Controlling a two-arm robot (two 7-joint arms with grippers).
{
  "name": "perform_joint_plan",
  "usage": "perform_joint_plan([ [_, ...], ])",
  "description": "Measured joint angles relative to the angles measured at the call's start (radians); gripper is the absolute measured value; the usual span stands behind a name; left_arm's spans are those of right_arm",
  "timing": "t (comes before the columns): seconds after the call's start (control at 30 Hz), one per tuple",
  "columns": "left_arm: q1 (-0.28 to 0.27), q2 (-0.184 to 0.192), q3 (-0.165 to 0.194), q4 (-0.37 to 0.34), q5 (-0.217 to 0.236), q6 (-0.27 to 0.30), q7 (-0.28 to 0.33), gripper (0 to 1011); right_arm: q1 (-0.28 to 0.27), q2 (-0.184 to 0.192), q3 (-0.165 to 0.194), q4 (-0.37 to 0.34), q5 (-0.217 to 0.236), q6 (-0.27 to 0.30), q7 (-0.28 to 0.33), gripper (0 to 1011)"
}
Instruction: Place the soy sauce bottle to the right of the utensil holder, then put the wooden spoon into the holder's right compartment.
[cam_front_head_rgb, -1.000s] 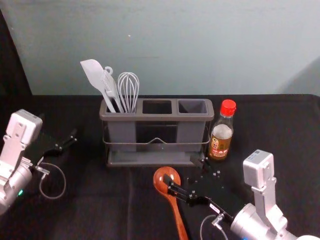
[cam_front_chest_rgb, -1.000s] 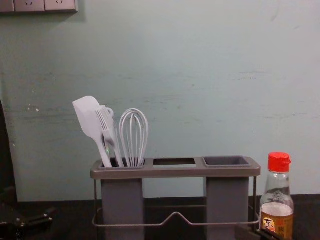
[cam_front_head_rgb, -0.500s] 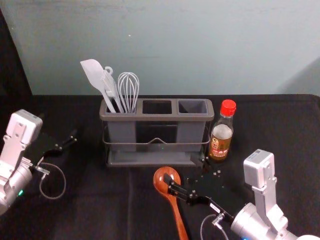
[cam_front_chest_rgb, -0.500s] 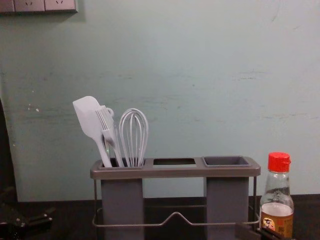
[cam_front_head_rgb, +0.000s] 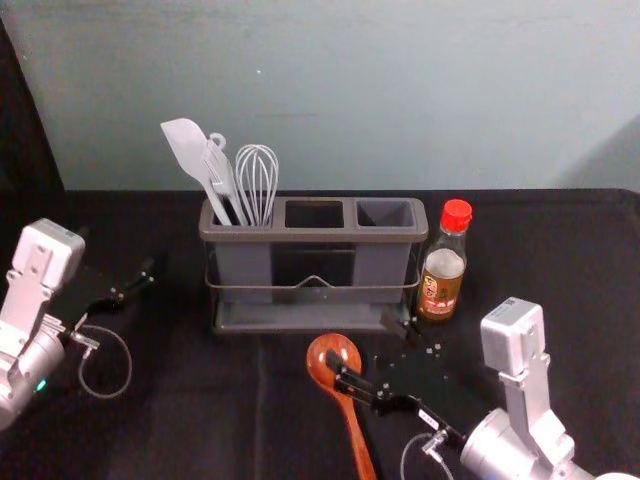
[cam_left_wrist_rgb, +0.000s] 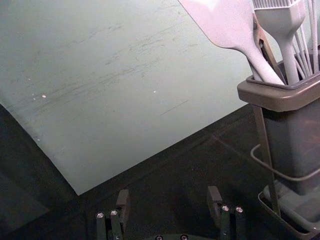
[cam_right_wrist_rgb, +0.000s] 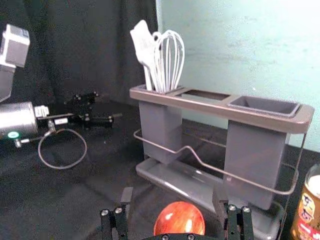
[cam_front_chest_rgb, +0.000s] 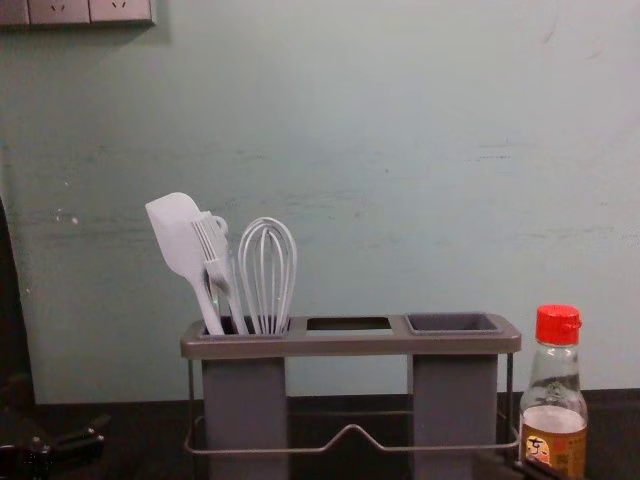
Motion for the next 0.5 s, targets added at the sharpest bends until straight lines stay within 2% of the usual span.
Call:
perform_joint_plan([
  [0.13,0.0,0.0,0.0,0.0,0.0,0.0,0.0,1012,-0.014,0.003,-0.005,-0.03,-0.02,0.036,-0.025,1003],
  [0.27,0.0,0.0,0.0,0.0,0.0,0.0,0.0,1011,-0.037,0.006,-0.013,-0.08,-0.054,0.103,-0.062,1002],
  [0.37,0.0,0.0,0.0,0.0,0.0,0.0,0.0,1011,-0.052,0.007,-0.015,-0.125,-0.076,0.175,-0.086,1003],
  [0.4,0.0,0.0,0.0,0.0,0.0,0.0,0.0,1012,-0.059,0.006,-0.014,-0.15,-0.078,0.227,-0.093,1003],
  [0.43,0.0,0.0,0.0,0.0,0.0,0.0,0.0,1012,-0.061,0.006,-0.012,-0.163,-0.077,0.256,-0.094,1003],
  [0.47,0.0,0.0,0.0,0.0,0.0,0.0,0.0,1012,-0.064,0.007,-0.006,-0.198,-0.065,0.342,-0.092,1003],
  [0.5,0.0,0.0,0.0,0.0,0.0,0.0,0.0,1012,-0.064,0.007,-0.006,-0.198,-0.065,0.342,-0.092,1003],
])
